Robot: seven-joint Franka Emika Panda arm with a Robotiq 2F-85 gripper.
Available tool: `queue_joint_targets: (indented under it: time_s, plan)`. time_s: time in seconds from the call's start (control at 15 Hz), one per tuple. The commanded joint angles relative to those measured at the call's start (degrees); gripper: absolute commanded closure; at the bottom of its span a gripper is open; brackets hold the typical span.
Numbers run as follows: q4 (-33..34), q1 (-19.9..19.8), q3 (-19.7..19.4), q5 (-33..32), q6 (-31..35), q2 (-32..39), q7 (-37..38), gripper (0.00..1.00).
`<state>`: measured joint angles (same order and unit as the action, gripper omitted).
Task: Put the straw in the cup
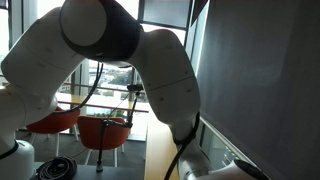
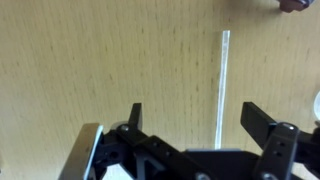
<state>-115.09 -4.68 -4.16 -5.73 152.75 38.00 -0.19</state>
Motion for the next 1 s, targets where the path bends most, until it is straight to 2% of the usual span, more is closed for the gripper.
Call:
queue_joint_targets:
  time_s: [0.0,0.33,0.6,0.67,0.73,0.87,0.93]
  plan:
    - [2.9,-2.7,2.2,1.9,5.6,5.0,-4.5,0.0]
    - [4.4,-4.9,5.6,3.3,8.6,8.5,-7.5,0.0]
    - [5.4,-4.8,7.0,3.4,9.4,10.0,-7.7,0.0]
    - [5.8,-4.6,7.0,3.2,9.5,10.5,-7.6,0.04]
    - [6.1,-4.7,7.0,3.2,9.5,10.7,-7.7,0.28]
    - [6.4,-4.5,6.6,3.1,9.4,11.0,-7.4,0.32]
    - [6.5,-4.5,6.5,3.1,9.5,11.1,-7.5,0.38]
